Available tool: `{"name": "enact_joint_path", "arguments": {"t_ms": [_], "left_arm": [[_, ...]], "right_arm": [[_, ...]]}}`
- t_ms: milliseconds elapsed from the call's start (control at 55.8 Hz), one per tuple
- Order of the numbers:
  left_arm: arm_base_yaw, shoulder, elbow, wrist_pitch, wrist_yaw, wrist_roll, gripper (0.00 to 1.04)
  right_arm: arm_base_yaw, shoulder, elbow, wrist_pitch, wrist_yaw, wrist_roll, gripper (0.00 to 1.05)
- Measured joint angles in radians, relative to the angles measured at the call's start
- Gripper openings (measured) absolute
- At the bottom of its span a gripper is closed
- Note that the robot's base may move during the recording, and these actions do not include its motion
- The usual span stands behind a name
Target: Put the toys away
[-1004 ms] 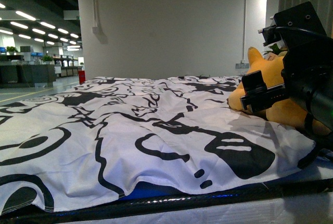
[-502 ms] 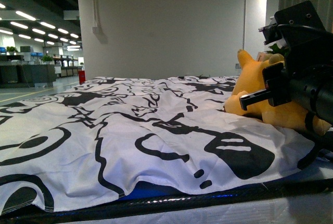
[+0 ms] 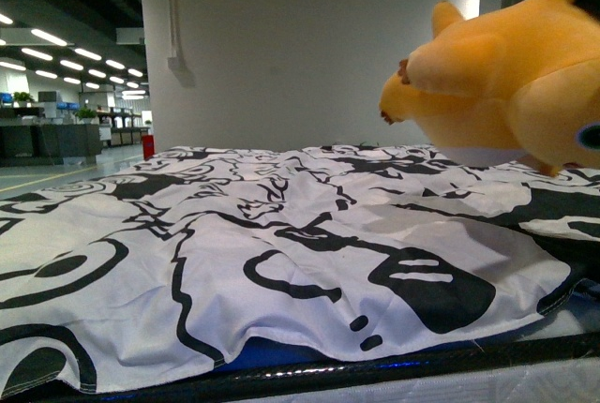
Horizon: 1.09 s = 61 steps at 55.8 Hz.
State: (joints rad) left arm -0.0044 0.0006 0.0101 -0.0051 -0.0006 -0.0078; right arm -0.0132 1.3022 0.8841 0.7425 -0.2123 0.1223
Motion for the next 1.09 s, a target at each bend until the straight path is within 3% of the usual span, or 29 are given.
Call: {"name": "enact_joint_path", "arguments": {"t_ms": [341, 663, 950, 986, 1058, 1094], "left_arm": [[0.0, 0.0, 0.0, 0.0, 0.0, 0.0, 0.98], [0.0, 0.0, 0.0, 0.0, 0.0, 0.0, 0.98], [0.0, 0.0, 0.0, 0.0, 0.0, 0.0, 0.98], [0.0, 0.0, 0.0, 0.0, 0.0, 0.0, 0.98], [0.0, 0.0, 0.0, 0.0, 0.0, 0.0, 0.98], [0.0, 0.0, 0.0, 0.0, 0.0, 0.0, 0.98]], "right_arm": [[-0.137, -0.291, -0.18, -0.061, -0.204, 0.209, 0.07], [-0.139, -0.494, -0.28, -0.245, -0.225, 0.275, 0.07], [-0.135, -0.507, -0.284, -0.253, -0.225, 0.278, 0.07], [-0.127, -0.512, -0.28, -0.278, -0.192, 0.255, 0.07], [-0.084, -0.55, -0.257, -0.492, 0.01, 0.145, 0.07], [-0.069, -0.571, -0.269, -0.559, 0.063, 0.089, 0.07]]}}
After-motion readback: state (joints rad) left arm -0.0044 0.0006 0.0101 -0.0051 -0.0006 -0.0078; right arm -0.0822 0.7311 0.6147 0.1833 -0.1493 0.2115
